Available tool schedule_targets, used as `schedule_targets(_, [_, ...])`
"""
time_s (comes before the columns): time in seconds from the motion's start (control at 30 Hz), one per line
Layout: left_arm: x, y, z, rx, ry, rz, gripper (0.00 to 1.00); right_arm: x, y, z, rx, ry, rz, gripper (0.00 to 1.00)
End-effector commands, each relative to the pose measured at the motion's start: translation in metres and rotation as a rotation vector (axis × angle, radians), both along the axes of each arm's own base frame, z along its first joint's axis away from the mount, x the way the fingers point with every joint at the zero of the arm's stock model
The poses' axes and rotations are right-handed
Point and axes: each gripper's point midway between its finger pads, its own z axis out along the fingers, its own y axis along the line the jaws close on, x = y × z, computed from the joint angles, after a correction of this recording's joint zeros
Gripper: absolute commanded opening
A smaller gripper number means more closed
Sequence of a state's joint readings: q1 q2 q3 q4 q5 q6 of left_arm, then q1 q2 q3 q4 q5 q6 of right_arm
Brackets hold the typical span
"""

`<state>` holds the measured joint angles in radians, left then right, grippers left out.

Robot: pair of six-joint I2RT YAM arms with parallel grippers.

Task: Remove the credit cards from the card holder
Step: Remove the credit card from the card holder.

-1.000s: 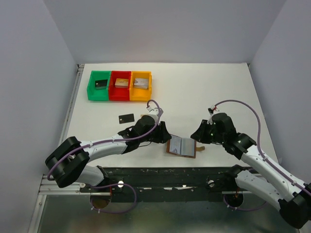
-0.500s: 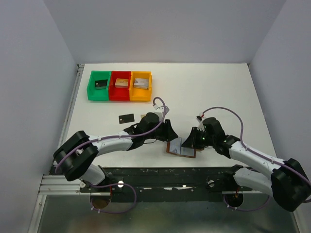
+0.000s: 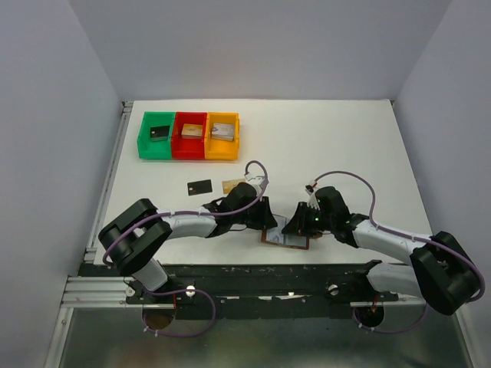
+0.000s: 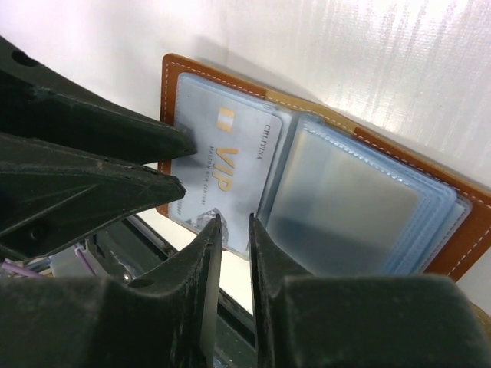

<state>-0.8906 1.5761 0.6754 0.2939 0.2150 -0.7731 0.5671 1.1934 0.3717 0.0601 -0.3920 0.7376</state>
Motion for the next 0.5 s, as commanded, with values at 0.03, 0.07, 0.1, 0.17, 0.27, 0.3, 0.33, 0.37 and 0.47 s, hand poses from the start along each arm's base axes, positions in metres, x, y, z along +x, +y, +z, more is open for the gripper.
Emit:
schedule_targets(0.03, [-0.005,0.014,-0.022,0.074,0.031,0.032,0.38,0.001,-0.002,-0.01,-0.009,0.015,-0.013,0.29])
schedule_targets(0.07, [-0.005,0.017,-0.024,0.084,0.033,0.038,0.38,0.001,-0.004,-0.012,-0.016,0.021,-0.02,0.29])
schedule_targets(0.1, [-0.006,0.019,-0.026,0.093,0.037,0.044,0.38,0.001,-0.004,-0.015,-0.024,0.025,-0.023,0.29])
schedule_targets(0.17, [-0.007,0.022,-0.031,0.113,0.04,0.048,0.38,0.001,-0.008,-0.019,-0.043,0.035,-0.036,0.29])
schedule_targets(0.27, [-0.008,0.028,-0.039,0.141,0.049,0.057,0.38,0.0,-0.014,-0.023,-0.071,0.041,-0.061,0.29])
schedule_targets(0.3, [-0.008,0.029,-0.041,0.147,0.051,0.059,0.37,0.0,-0.016,-0.025,-0.079,0.044,-0.07,0.29])
schedule_targets(0.33, [-0.009,0.031,-0.043,0.154,0.051,0.06,0.37,0.0,-0.018,-0.025,-0.08,0.041,-0.077,0.29])
schedule_targets(0.37, [-0.009,0.032,-0.045,0.158,0.053,0.061,0.37,-0.001,-0.02,-0.027,-0.087,0.043,-0.085,0.29])
schedule_targets(0.47, [-0.011,0.035,-0.05,0.17,0.061,0.062,0.37,-0.003,-0.024,-0.029,-0.099,0.049,-0.09,0.29])
